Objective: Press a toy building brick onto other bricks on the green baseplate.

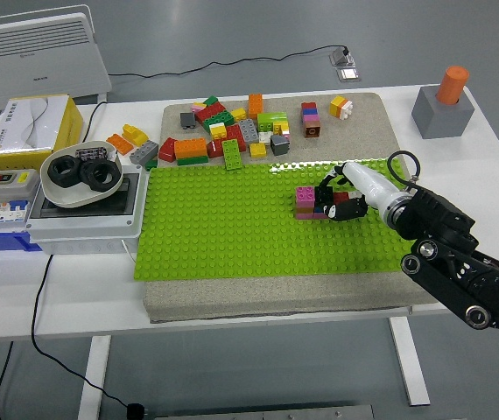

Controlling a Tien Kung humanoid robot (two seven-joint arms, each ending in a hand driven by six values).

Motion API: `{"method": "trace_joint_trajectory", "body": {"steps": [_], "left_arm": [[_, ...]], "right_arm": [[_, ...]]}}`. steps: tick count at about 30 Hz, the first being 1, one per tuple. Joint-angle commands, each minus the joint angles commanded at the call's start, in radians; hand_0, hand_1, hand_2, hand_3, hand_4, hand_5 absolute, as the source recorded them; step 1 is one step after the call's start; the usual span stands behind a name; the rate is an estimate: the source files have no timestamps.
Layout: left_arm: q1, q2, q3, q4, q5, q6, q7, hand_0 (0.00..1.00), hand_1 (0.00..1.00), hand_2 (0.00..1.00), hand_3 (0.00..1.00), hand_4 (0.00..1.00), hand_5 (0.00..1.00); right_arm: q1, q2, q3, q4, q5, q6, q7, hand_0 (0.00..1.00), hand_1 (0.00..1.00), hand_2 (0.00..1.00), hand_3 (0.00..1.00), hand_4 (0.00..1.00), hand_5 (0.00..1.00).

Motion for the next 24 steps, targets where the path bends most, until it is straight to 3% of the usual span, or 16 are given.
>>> {"method": "trace_joint_trajectory", "body": {"steps": [24], "left_arm": [[0.001, 0.000, -0.004, 0.001, 0.006, -0.001, 0.001, 0.779, 0.718, 0.625, 0.460, 0.627, 0.348]], "right_arm": [[-0.001, 0.000, 0.003, -0.001, 0.000, -0.002, 0.000, 0.825, 0.820, 0.834, 0.661, 0.665, 0.074]]}}
